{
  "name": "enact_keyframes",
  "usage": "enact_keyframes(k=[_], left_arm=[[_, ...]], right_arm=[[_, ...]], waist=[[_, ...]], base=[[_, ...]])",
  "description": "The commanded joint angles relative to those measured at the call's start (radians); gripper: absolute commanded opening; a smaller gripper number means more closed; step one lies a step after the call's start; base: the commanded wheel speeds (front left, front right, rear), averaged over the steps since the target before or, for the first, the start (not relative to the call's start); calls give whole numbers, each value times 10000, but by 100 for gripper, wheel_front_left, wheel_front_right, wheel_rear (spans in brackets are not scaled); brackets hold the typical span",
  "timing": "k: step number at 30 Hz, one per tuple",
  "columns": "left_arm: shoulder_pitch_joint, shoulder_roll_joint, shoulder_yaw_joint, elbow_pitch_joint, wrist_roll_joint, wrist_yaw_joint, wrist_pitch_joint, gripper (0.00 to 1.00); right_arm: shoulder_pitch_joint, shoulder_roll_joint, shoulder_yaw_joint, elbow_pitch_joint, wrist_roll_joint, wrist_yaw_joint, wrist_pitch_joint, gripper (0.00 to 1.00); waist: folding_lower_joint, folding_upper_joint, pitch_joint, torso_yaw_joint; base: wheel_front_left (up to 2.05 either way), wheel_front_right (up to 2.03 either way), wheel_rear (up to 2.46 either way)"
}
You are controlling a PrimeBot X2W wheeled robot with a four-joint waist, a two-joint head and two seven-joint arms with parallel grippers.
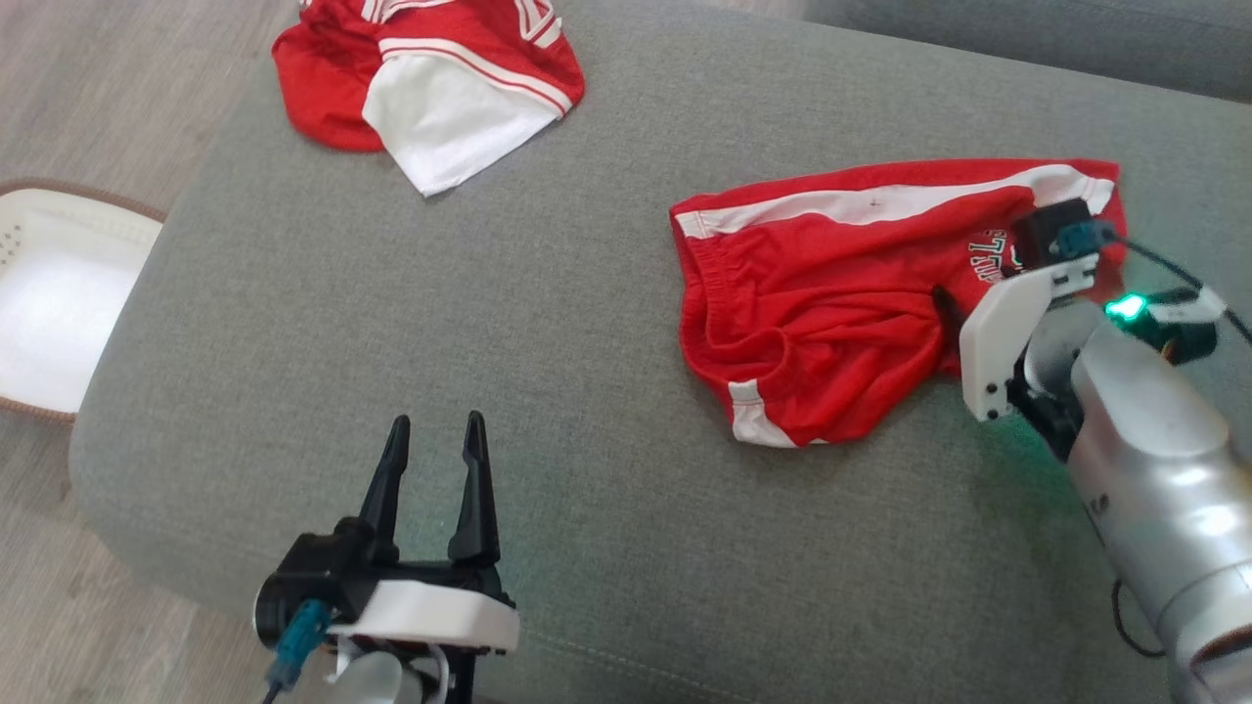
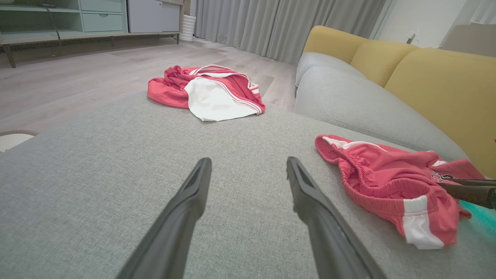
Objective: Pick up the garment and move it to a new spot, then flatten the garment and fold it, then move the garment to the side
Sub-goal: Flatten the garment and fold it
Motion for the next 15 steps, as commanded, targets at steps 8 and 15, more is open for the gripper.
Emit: enact_keyframes(k=[8, 15], left_arm=[[-179, -50, 481, -324, 86, 60, -120, 100], [-25, 44, 674, -285, 144, 83, -121, 100]], right_arm=[[-409, 87, 416, 135, 257, 75, -348, 0], [-354, 436, 447, -392, 605, 75, -1542, 0]], waist=[[0, 0, -62, -105], [0, 0, -581, -684]], base=[[0, 0, 0], [0, 0, 0]])
